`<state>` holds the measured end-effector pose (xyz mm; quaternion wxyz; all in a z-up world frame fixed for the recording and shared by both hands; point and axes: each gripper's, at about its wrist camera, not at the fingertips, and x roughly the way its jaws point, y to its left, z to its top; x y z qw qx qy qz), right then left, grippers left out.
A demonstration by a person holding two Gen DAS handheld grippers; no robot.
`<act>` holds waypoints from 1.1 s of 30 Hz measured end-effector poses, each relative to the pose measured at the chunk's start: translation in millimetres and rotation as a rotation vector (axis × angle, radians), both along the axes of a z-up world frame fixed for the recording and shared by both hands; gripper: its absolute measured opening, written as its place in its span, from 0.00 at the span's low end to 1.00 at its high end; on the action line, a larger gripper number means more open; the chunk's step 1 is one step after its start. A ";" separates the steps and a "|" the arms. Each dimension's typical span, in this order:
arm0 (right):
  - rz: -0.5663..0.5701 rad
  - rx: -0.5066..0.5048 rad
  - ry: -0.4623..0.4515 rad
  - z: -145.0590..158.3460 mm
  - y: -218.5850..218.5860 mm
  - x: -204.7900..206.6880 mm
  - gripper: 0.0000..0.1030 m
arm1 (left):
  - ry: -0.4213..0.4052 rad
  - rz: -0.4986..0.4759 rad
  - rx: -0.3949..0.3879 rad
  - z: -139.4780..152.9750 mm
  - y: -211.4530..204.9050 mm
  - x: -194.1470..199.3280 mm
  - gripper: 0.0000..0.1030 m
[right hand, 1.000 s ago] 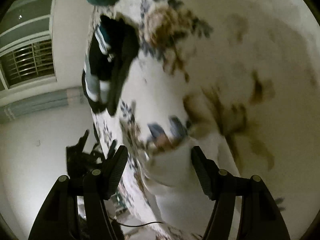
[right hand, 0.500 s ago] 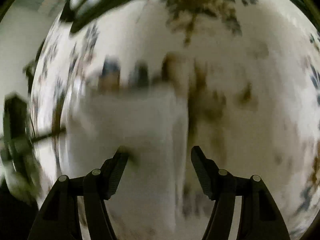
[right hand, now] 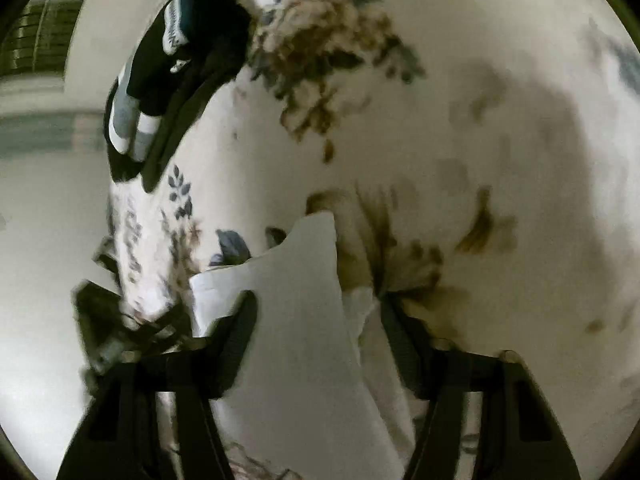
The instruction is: Fold small clothes
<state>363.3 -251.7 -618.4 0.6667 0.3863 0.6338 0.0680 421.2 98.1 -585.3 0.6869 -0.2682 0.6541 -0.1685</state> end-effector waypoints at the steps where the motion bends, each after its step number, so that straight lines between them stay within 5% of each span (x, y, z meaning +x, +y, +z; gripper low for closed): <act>1: -0.034 0.003 -0.007 -2.4 -2.7 -4.5 0.03 | -0.037 -0.007 0.009 7.1 -5.1 1.6 0.02; 5: -0.135 -0.051 -0.067 11.2 -11.7 -21.8 0.03 | -0.146 -0.023 0.008 27.5 -20.4 18.0 0.02; 9: -0.155 -0.147 -0.078 21.2 -19.7 -25.3 0.03 | -0.041 -0.059 0.070 0.9 -15.0 44.9 0.07; 11: -0.129 -0.129 -0.049 16.2 -20.6 -21.4 0.04 | 0.046 -0.022 0.045 -13.1 1.7 43.2 0.20; 12: -0.122 -0.114 -0.011 11.6 -21.3 -18.7 0.04 | 0.062 0.004 0.020 -12.8 10.4 39.2 0.35; 13: -0.118 -0.110 0.012 10.0 -22.2 -16.8 0.11 | 0.066 0.039 -0.038 -10.3 23.7 31.1 0.56; 15: -0.110 -0.080 0.013 13.4 -27.1 -19.4 0.38 | 0.063 0.095 -0.122 -4.1 40.7 10.1 0.77; 16: -0.103 -0.061 0.010 14.7 -27.3 -21.8 0.62 | 0.070 0.101 -0.163 -4.3 45.0 -2.3 0.77; 17: -0.093 -0.024 0.004 15.4 -30.2 -28.7 0.71 | 0.089 0.085 -0.195 -7.5 43.7 -12.1 0.77; 24: 0.012 0.273 0.143 -53.6 -10.1 -78.3 0.71 | 0.142 -0.073 -0.264 -30.9 -2.2 -56.2 0.77; 26: -0.002 0.318 0.113 -61.2 -3.5 -81.8 0.71 | 0.110 -0.085 -0.249 -24.4 -8.7 -56.6 0.75; 27: -0.007 0.332 0.095 -62.1 0.1 -81.7 0.71 | 0.083 -0.080 -0.249 -19.2 -9.8 -55.5 0.66; 28: -0.006 0.342 0.081 -61.7 3.7 -81.7 0.62 | 0.051 -0.083 -0.253 -13.0 -10.9 -57.7 0.35; 29: -0.001 0.345 0.067 -60.3 8.5 -81.2 0.32 | 0.032 -0.089 -0.241 -10.7 -13.8 -59.9 0.21; 31: 0.024 0.322 0.052 -54.6 18.6 -78.9 0.17 | -0.003 -0.081 -0.234 1.1 -17.9 -60.0 0.15; 33: 0.029 0.296 0.035 -41.9 23.0 -77.5 0.12 | -0.013 -0.071 -0.236 13.4 -14.1 -59.1 0.15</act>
